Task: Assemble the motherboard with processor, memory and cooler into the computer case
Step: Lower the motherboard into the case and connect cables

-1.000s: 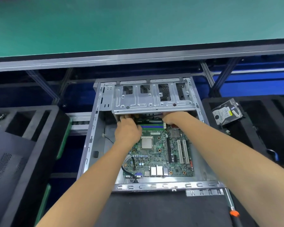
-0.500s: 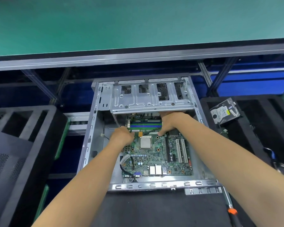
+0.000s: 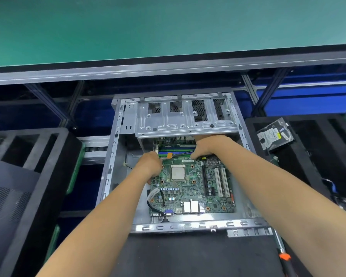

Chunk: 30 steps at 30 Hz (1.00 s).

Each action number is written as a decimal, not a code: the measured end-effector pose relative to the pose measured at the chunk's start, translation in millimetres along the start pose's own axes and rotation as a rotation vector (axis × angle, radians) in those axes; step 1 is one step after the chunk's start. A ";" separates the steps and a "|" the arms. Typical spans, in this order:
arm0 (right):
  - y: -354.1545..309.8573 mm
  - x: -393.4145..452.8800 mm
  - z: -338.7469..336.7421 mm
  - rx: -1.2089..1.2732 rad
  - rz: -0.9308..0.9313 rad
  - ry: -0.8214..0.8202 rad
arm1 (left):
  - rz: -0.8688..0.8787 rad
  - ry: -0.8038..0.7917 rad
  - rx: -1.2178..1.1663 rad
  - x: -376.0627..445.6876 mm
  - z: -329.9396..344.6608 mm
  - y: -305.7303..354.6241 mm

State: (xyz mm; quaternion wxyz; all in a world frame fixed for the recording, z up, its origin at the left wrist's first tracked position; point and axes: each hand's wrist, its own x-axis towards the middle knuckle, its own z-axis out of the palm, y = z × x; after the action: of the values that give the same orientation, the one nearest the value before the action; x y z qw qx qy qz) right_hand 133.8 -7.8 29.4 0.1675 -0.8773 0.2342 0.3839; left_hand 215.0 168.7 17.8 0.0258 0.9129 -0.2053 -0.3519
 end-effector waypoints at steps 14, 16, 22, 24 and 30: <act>-2.5 -4.5 10.3 -0.197 -0.052 0.174 | 0.068 -0.054 0.235 1.0 -1.6 3.6; -4.7 -3.8 12.0 -0.227 -0.061 0.213 | 0.080 -0.051 0.220 3.8 -0.5 1.2; -8.9 -4.7 11.2 -0.226 -0.021 0.157 | 0.082 0.019 0.098 5.5 -3.2 0.1; -10.0 -7.3 8.5 -0.195 -0.007 0.145 | 0.068 0.024 0.059 6.5 -4.3 1.0; -11.2 -12.7 5.9 -0.202 -0.010 0.193 | 0.070 0.050 0.004 12.1 0.1 -2.0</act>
State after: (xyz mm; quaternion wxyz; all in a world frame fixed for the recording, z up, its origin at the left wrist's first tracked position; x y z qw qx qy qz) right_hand 128.8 7.9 36.4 0.0570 -0.9237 0.2048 0.3186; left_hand 223.8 165.8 9.6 0.0415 0.9137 -0.2370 -0.3274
